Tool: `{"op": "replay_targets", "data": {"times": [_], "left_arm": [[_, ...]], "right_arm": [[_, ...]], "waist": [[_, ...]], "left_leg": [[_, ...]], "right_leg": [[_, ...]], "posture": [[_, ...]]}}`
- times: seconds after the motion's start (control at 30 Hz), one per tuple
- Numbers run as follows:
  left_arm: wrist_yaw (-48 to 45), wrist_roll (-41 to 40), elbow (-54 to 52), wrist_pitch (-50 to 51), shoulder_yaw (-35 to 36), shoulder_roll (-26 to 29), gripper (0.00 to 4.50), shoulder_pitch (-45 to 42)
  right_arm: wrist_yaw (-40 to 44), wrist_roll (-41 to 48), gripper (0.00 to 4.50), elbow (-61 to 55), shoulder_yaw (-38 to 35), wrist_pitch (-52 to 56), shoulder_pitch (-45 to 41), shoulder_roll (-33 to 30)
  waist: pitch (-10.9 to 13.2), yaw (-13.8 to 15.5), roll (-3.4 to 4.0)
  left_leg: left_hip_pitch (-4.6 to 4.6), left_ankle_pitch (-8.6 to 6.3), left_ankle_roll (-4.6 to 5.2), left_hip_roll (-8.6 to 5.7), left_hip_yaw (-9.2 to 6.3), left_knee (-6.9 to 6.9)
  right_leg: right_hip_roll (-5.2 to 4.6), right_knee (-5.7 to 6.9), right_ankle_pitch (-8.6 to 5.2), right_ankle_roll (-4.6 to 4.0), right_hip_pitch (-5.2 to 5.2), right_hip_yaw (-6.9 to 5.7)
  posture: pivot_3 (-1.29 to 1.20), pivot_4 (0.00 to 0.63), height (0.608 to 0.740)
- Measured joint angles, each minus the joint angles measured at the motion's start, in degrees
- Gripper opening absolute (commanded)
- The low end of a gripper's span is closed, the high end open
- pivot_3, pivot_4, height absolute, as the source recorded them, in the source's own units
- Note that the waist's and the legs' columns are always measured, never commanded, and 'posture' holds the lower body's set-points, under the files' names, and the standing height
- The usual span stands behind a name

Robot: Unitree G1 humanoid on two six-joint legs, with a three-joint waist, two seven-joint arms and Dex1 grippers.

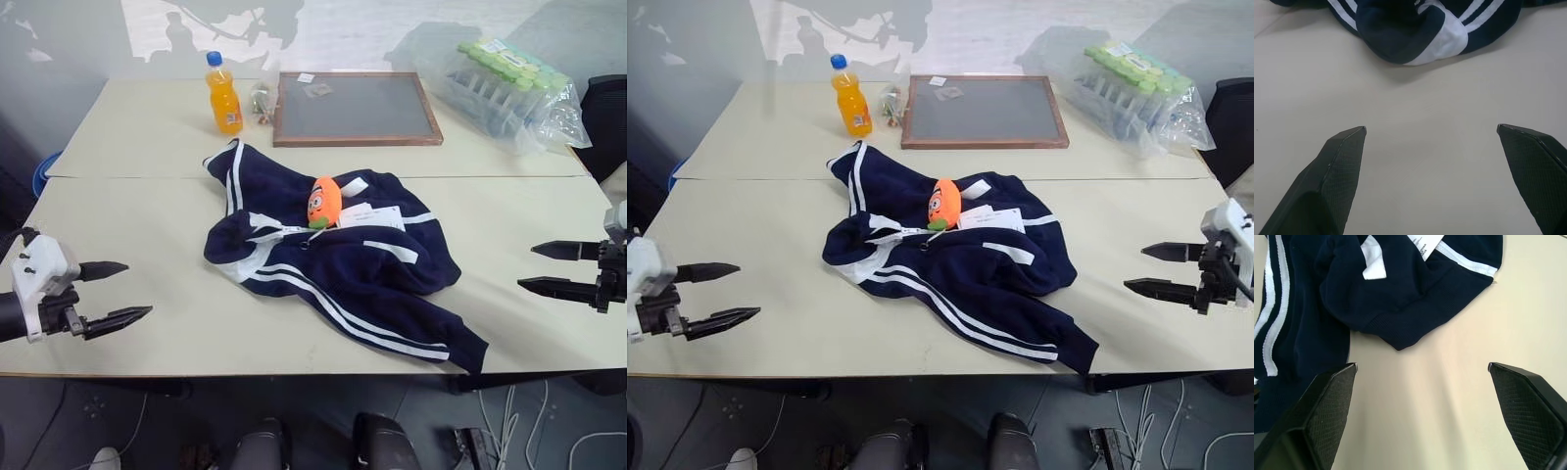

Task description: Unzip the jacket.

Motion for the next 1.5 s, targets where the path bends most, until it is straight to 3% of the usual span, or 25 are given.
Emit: {"op": "replay_targets", "data": {"times": [0.53,1.07,1.17,1.33,1.5], "left_arm": [[1.42,0.85,-2.07,0.87,-0.98,-0.2,4.5,-0.08],[2.06,-4.85,-4.42,7.48,-1.14,-1.77,4.5,-2.44],[3.71,-8.23,-6.65,11.15,-1.78,-3.54,4.5,-5.2],[12.66,-12.74,-10.07,16.4,-6.45,-9.32,4.5,-19.27],[18.56,-12.07,-9.49,18.19,-16.34,-15.17,4.5,-31.38]], "right_arm": [[-5.05,-1.11,4.49,-2.34,0.0,-0.81,-0.12,2.12],[-8.16,1.26,4.49,-6.98,-0.31,4.87,-0.64,3.3],[-12.51,4.61,4.49,-12.14,-0.61,9.69,-3.33,7.51],[-26.35,8.38,4.49,-21.52,0.6,17.26,-12.14,20.08],[-46.92,8.39,4.49,-22.08,7.47,25.8,-22.79,42.11]], "waist": [[0.0,0.09,0.01],[0.0,0.12,0.0],[0.0,0.12,0.0],[-0.03,0.29,-0.05],[-0.09,0.0,-0.14]], "left_leg": [[0.01,0.0,-0.01,0.01,0.16,0.0],[0.03,0.0,-0.02,0.02,0.21,0.02],[0.04,0.02,-0.05,0.06,0.01,0.05],[0.05,0.06,-0.12,0.0,-0.21,0.18],[-0.05,0.1,-0.21,-0.27,-0.27,0.14]], "right_leg": [[0.0,0.02,0.0,0.0,-0.01,0.04],[0.02,0.09,0.0,0.0,-0.01,0.07],[0.03,0.16,0.0,0.0,-0.03,0.11],[0.03,0.4,0.0,0.0,-0.04,0.16],[0.11,0.52,-0.03,-0.07,-0.2,0.15]], "posture": [[0.0,0.15,0.74],[0.0,0.15,0.74],[0.0,0.15,0.74],[0.0,0.15,0.74],[0.0,0.15,0.74]]}}
